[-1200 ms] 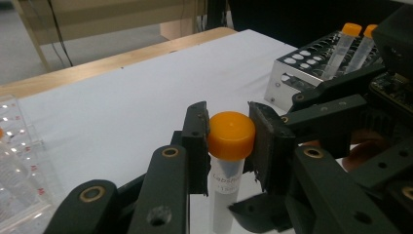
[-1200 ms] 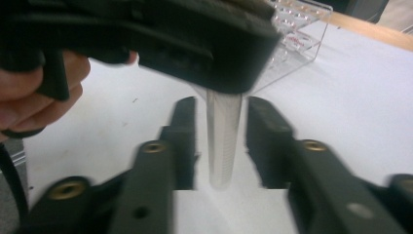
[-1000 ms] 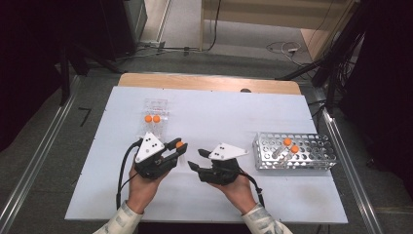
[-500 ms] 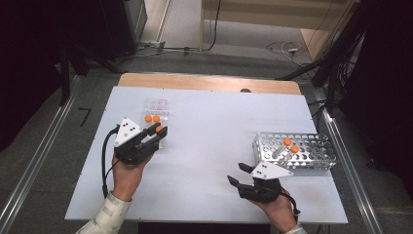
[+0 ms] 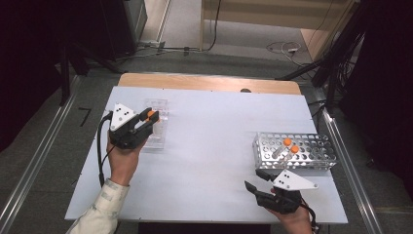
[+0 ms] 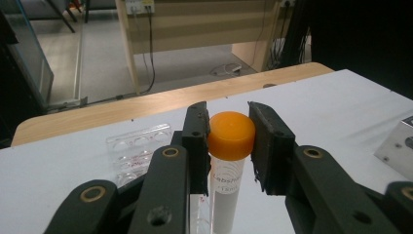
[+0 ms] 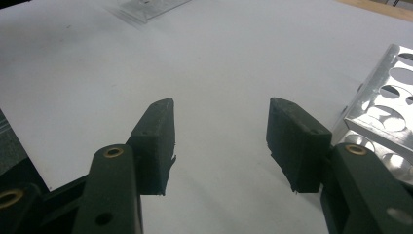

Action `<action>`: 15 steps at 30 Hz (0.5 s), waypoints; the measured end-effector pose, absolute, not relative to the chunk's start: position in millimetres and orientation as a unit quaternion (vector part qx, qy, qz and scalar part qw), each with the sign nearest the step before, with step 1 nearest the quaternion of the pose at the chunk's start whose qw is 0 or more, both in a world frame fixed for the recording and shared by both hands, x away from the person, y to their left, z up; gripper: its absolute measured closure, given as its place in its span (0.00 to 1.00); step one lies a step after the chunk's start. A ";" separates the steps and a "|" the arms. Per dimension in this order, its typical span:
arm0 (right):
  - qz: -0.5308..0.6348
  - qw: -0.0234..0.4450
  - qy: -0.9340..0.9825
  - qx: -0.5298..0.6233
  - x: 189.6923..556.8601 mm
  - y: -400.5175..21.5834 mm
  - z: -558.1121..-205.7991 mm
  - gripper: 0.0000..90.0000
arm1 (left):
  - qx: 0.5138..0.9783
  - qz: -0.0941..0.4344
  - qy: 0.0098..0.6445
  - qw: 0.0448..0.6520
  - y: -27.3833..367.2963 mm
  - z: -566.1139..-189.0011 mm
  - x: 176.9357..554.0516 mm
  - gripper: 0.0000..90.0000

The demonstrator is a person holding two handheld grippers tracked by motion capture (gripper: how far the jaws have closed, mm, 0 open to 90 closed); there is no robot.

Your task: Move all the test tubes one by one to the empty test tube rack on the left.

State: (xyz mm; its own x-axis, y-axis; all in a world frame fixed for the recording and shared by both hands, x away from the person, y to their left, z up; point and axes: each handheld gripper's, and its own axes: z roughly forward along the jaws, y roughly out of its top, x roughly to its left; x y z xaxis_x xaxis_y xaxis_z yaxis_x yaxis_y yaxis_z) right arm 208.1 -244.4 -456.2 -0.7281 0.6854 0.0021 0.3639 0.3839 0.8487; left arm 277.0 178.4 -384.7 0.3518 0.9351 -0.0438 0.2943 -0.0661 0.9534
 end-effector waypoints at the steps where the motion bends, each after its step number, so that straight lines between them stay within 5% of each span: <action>1: 0.451 0.178 0.812 0.325 208.2 -245.4 -456.3 0.47 | 0.655 0.325 0.470 0.495 178.8 -385.3 278.2 0.78; 15: 0.447 0.165 0.808 0.348 211.5 -249.9 -457.6 0.35 | 0.647 0.331 0.484 0.488 182.5 -392.5 288.5 0.78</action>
State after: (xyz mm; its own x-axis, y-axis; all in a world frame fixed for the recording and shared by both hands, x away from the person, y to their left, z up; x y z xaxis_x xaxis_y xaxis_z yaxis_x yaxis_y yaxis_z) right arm 211.5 -249.9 -457.6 -0.7036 0.7093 0.0434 0.4135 0.3590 0.8368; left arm 288.5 182.5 -392.5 0.3131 0.9487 -0.0432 0.3027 -0.0565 0.9514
